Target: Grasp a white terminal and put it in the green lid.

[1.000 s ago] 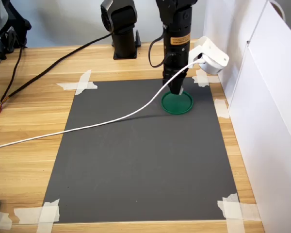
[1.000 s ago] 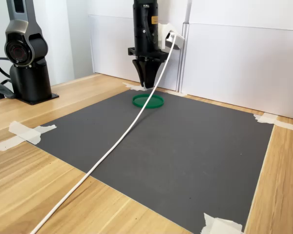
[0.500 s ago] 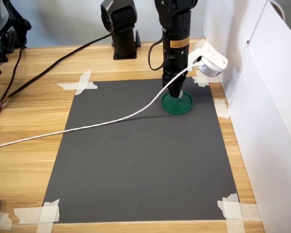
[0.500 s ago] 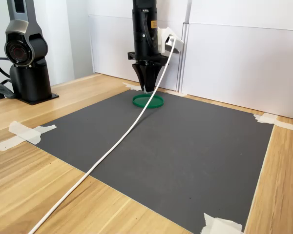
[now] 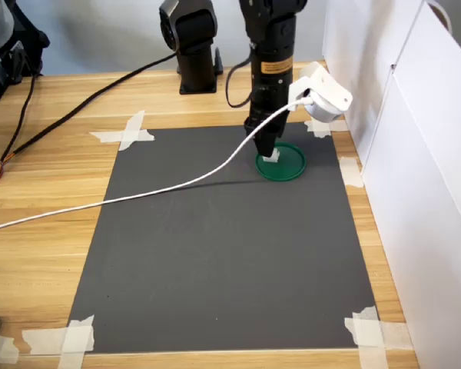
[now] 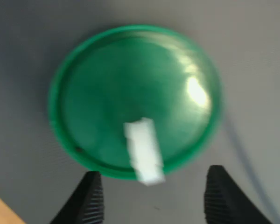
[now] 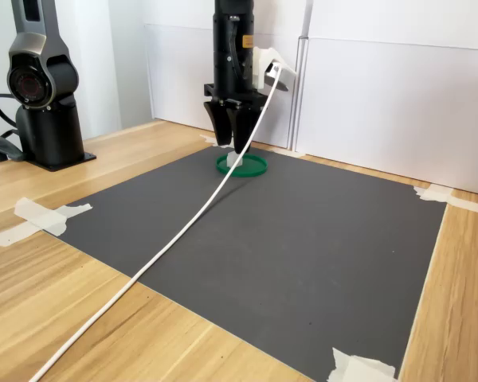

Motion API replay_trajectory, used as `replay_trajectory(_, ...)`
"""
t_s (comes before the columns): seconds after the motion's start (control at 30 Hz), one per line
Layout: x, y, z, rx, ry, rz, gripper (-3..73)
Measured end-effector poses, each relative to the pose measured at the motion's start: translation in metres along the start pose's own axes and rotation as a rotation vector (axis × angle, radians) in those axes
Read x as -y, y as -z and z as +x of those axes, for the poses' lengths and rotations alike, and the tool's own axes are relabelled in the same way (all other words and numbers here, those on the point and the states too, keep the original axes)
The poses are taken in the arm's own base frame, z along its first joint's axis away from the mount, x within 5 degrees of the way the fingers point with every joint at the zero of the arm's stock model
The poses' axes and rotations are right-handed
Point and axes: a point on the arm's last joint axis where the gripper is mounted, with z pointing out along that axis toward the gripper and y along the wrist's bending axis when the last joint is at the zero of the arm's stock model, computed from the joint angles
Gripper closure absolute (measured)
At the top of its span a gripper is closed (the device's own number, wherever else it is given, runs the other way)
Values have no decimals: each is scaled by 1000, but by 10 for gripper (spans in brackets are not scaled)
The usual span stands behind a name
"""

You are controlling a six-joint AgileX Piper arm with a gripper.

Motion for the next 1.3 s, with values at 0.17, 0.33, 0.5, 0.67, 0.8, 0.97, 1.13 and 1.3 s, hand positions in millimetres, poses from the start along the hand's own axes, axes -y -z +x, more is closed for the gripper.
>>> replay_trajectory(0.17,29,38,25,106,-100,110,446)
replay_trajectory(0.33,44,71,51,171,-147,218,689)
replay_trajectory(0.5,50,108,71,311,-293,318,713)
replay_trajectory(0.67,41,155,86,554,-508,443,714)
replay_trajectory(0.8,18,186,104,785,-630,574,716)
replay_trajectory(0.97,-20,192,131,972,-648,724,716)
replay_trajectory(1.13,-55,164,156,1014,-627,776,716)
replay_trajectory(1.3,-71,133,170,965,-591,789,716)
